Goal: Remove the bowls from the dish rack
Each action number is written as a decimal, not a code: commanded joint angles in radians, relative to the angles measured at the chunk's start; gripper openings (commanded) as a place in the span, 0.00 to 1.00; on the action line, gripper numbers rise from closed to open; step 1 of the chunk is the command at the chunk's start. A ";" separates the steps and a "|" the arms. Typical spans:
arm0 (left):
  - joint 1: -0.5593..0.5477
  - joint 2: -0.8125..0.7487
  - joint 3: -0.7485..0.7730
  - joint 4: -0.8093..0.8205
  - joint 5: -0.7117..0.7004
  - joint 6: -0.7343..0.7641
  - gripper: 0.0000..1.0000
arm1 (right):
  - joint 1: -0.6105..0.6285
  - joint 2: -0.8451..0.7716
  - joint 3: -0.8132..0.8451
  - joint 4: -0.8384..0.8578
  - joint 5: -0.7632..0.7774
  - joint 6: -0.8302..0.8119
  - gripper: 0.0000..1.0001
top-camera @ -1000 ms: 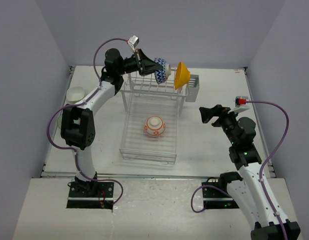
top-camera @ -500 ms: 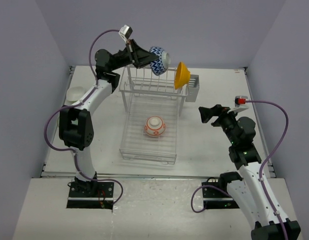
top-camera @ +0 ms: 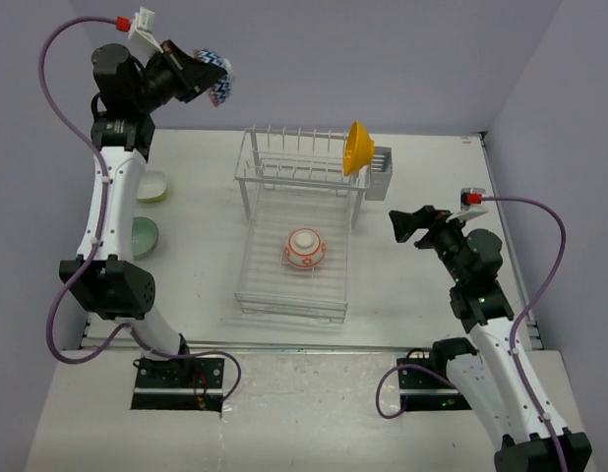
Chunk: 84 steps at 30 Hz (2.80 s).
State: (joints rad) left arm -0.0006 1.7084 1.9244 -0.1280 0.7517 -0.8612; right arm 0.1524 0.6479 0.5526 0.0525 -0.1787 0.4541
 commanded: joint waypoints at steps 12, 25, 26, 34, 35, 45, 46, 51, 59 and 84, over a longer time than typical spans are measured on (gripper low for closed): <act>-0.012 -0.033 -0.180 -0.570 -1.100 0.533 0.00 | 0.013 0.016 -0.005 0.056 -0.044 0.012 0.97; -0.012 0.157 -0.351 -0.460 -1.109 0.539 0.00 | 0.016 -0.008 -0.016 0.050 -0.038 0.011 0.97; -0.012 0.174 -0.344 -0.460 -1.103 0.539 0.00 | 0.016 -0.010 -0.019 0.055 -0.038 0.011 0.97; -0.010 0.312 -0.285 -0.476 -1.129 0.524 0.00 | 0.018 -0.010 -0.025 0.058 -0.033 0.012 0.97; -0.010 0.321 -0.283 -0.476 -1.128 0.521 0.00 | 0.018 -0.011 -0.023 0.060 -0.034 0.012 0.97; -0.010 0.399 -0.249 -0.515 -1.149 0.518 0.00 | 0.019 0.004 -0.023 0.064 -0.033 0.014 0.97; -0.012 0.401 -0.248 -0.518 -1.151 0.518 0.00 | 0.019 0.006 -0.025 0.064 -0.033 0.014 0.97; -0.012 0.329 -0.295 -0.464 -1.108 0.505 0.21 | 0.021 0.009 -0.016 0.046 -0.002 0.012 0.96; -0.012 0.277 -0.275 -0.458 -1.025 0.498 0.37 | 0.021 -0.051 -0.025 0.018 0.129 0.020 0.88; -0.288 0.043 -0.021 -0.048 0.027 0.334 0.68 | 0.019 -0.040 0.001 -0.039 0.239 0.017 0.00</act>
State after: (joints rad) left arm -0.2058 1.6623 1.8160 -0.2474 0.5327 -0.4820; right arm 0.1703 0.6033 0.5320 0.0036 0.0608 0.4854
